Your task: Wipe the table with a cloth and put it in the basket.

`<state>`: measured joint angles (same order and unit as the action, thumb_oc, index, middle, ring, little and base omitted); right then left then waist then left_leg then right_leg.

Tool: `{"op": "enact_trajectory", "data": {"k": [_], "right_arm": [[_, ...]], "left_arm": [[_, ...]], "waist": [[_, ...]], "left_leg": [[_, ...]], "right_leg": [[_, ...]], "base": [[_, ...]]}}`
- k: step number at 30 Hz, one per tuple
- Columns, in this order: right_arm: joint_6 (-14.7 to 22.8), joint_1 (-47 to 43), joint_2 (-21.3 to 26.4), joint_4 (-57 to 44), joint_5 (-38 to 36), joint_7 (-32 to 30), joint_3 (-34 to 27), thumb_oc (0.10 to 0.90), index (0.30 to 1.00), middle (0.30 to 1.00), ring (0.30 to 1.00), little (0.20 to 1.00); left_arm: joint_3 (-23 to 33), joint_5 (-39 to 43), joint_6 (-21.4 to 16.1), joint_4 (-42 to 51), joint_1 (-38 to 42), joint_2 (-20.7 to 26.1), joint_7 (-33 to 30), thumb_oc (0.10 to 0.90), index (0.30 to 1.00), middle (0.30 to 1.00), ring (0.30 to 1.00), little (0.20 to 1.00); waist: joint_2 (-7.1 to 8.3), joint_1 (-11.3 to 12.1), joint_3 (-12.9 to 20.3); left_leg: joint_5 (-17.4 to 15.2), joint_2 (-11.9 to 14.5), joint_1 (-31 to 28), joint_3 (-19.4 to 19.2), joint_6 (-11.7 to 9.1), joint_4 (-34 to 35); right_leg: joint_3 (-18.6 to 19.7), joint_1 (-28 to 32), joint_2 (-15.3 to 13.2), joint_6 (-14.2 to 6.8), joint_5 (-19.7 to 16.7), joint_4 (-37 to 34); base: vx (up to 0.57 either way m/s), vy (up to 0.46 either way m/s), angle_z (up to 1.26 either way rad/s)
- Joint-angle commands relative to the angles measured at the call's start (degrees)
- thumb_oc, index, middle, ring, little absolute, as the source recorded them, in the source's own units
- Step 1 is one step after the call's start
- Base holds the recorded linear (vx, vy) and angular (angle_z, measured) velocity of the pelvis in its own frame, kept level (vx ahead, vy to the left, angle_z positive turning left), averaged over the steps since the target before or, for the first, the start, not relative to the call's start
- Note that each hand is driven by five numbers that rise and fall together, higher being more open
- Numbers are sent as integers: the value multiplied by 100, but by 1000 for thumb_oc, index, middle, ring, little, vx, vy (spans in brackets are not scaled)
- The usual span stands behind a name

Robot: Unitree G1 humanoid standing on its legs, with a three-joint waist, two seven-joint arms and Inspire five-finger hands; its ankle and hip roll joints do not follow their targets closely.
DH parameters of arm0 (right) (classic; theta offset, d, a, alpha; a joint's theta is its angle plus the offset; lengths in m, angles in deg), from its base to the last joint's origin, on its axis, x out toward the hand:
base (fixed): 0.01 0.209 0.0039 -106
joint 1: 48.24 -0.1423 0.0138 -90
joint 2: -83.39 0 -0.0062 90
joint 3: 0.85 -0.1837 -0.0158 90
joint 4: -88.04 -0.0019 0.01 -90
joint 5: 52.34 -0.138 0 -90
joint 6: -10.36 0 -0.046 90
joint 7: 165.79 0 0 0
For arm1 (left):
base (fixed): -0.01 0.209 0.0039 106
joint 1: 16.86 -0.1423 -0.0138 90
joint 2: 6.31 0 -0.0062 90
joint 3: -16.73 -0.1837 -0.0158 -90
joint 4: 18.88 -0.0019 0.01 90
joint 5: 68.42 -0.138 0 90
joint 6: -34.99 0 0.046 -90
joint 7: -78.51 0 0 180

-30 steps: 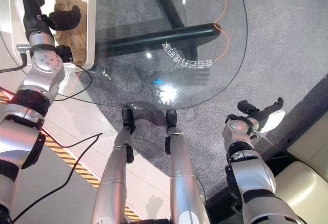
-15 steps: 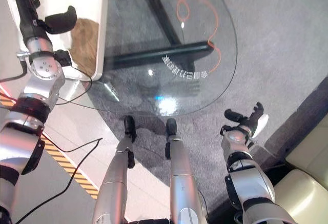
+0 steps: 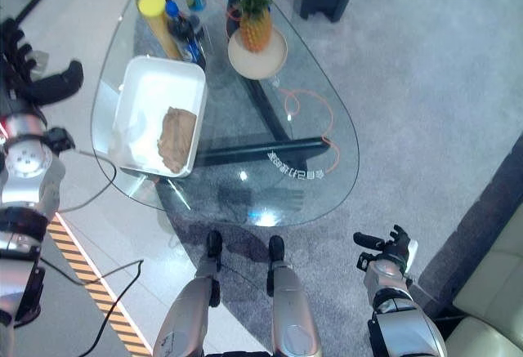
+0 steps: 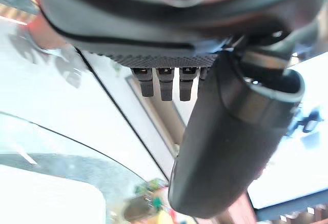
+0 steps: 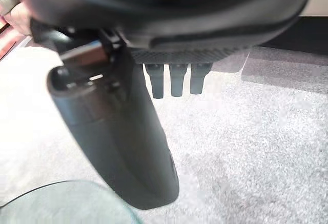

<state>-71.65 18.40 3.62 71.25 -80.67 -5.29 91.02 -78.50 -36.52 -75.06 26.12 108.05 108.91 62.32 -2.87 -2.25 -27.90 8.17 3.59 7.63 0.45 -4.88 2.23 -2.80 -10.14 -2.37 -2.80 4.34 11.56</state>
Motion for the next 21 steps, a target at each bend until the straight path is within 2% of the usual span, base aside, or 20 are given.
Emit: {"op": "enact_trajectory", "data": {"k": [1, 4, 8, 16, 17, 20, 21], "right_arm": [[70, 791, 107, 108, 374, -29, -41, 800, 900, 900, 900, 900], [-94, 1191, -78, 120, 679, -6, -116, 800, 900, 900, 900, 900], [-285, 1491, -248, 145, 926, 45, -123, 800, 900, 900, 900, 900], [-471, 1691, -386, 387, 1667, 372, -43, 800, 900, 900, 900, 900], [-514, 1705, -417, 435, 1786, 436, -1, 800, 900, 900, 900, 900], [-540, 1725, -477, 508, 1959, 501, 57, 800, 900, 900, 900, 900], [-560, 1733, -491, 525, 2045, 552, 90, 800, 900, 900, 900, 900]], "left_arm": [[445, 100, -322, 102, -437, -121, 354, 800, 900, 900, 900, 900], [616, 130, -188, -111, -1349, -540, 841, 800, 900, 900, 900, 900], [688, -34, -125, -501, -2070, -1039, 1138, 800, 900, 900, 900, 900], [735, -834, 95, -1714, -2721, -1564, 1391, 800, 900, 900, 900, 900], [721, -903, 254, -1929, -2813, -1627, 1426, 800, 900, 900, 900, 900], [701, -1245, 277, -2310, -2920, -1725, 1504, 800, 900, 900, 900, 900], [657, -1333, 409, -2418, -2966, -1758, 1565, 800, 900, 900, 900, 900]], "waist": [[96, 114, 1329], [104, 186, 1723], [135, 239, 2066], [197, 292, 2343], [210, 309, 2370], [229, 317, 2397], [236, 315, 2403]], "left_leg": [[-578, -503, -136, -51, 159, 19], [-594, -472, -513, -32, 185, 190], [-655, -434, -787, -47, 197, 274], [-804, -373, -1080, -129, 196, 277], [-824, -371, -1116, -133, 204, 277], [-849, -367, -1169, -155, 216, 277], [-861, -364, -1188, -164, 221, 277]], "right_leg": [[-129, 283, 26, -110, -427, -859], [-178, 708, 15, -138, -453, -1068], [-231, 1056, -3, -171, -482, -1289], [-307, 1434, -44, -206, -487, -1512], [-326, 1484, -50, -213, -490, -1552], [-351, 1545, -67, -229, -499, -1591], [-360, 1556, -73, -232, -501, -1600]], "base": [[147, 13, 4], [151, 16, 13], [122, 27, 11], [46, 21, 1], [27, 27, -4], [17, 15, -3], [2, 33, 0]]}}
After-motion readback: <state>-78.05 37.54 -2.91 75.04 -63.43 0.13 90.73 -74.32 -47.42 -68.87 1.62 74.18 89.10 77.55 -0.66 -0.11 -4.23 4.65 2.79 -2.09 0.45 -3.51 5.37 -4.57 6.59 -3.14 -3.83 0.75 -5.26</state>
